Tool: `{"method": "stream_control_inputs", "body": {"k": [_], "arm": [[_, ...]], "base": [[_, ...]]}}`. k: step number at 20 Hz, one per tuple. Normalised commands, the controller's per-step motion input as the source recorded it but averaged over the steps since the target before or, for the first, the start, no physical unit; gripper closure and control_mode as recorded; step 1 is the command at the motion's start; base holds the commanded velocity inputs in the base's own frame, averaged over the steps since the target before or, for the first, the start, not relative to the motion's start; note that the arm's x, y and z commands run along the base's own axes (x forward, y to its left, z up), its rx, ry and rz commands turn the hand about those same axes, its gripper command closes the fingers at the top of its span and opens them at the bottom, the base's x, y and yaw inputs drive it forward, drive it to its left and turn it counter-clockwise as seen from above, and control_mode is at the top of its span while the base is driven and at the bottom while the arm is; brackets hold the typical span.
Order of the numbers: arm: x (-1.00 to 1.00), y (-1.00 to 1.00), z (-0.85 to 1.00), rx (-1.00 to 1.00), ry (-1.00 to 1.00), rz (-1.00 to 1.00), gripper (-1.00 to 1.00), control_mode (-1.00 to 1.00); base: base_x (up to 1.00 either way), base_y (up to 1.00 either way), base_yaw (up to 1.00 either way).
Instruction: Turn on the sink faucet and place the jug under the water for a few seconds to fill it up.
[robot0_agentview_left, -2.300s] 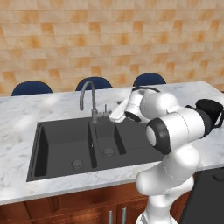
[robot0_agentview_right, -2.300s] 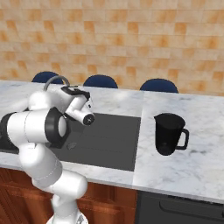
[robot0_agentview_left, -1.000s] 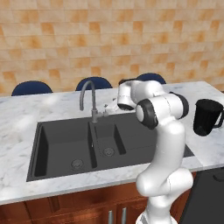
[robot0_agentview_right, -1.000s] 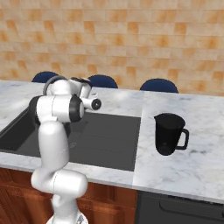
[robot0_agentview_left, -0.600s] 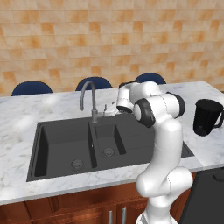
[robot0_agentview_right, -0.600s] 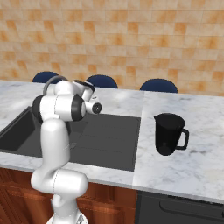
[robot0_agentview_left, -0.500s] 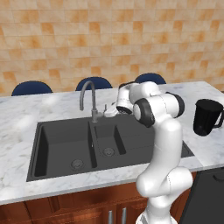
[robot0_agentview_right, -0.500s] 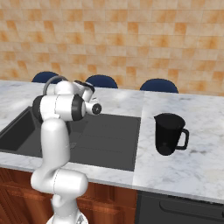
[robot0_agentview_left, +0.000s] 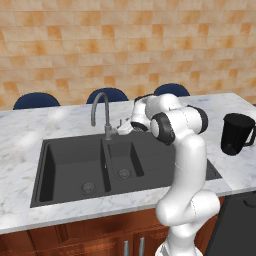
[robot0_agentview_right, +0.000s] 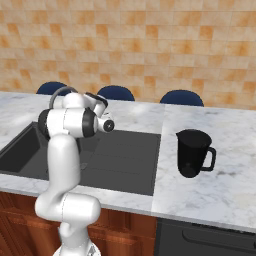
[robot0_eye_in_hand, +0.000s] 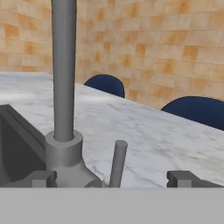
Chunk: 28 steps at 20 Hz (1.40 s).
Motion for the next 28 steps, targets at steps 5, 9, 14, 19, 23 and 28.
{"method": "stream_control_inputs", "body": {"k": [5, 9, 14, 19, 23, 28], "arm": [[0.22, 0.0, -0.06, 0.0, 0.0, -0.02, -1.0, -1.0], [0.23, 0.03, -0.14, 0.0, 0.0, -0.02, -1.0, -1.0], [0.26, 0.09, -0.14, 0.0, 0.0, -0.02, -1.0, -1.0], [0.31, 0.13, -0.12, 0.0, 0.0, -0.03, -1.0, -1.0], [0.33, 0.11, -0.08, 0.0, 0.0, -0.04, -1.0, -1.0], [0.31, 0.03, -0.07, 0.0, 0.0, -0.04, -1.0, -1.0]], "base": [[0.0, 0.0, 0.0], [0.0, 0.0, 0.0], [0.0, 0.0, 0.0], [0.0, 0.0, 0.0], [0.0, 0.0, 0.0], [0.0, 0.0, 0.0]]}}
